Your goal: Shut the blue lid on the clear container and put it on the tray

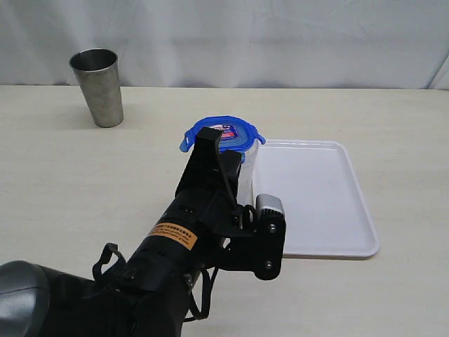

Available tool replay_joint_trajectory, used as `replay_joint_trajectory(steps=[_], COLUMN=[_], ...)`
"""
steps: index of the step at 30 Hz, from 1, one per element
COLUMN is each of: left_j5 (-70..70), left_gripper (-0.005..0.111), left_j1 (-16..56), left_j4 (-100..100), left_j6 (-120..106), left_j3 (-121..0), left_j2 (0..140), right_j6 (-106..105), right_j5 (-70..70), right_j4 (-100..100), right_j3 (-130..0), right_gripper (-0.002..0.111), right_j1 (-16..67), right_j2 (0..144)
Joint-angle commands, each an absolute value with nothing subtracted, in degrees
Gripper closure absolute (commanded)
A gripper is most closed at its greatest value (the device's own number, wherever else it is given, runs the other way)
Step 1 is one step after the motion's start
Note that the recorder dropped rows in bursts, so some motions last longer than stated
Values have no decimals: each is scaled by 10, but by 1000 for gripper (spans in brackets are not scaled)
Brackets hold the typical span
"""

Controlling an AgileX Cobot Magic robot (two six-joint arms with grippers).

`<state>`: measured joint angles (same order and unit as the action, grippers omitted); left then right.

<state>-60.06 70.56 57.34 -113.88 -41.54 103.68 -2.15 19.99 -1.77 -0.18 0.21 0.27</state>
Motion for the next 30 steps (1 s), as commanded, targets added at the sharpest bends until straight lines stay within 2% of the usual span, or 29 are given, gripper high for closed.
replay_joint_trajectory(steps=[1, 30], left_j5=[-598, -606], left_gripper=[107, 107], left_j1=[706, 720], left_j4=[576, 595], left_j6=[-1142, -1141], left_j3=[-414, -414], left_j2=[1035, 1035], right_j6=[-21, -21], right_j5=[196, 196], right_j4=[-17, -17], right_j3=[0, 0], right_gripper=[104, 104], right_j1=[0, 0], right_j2=[0, 0])
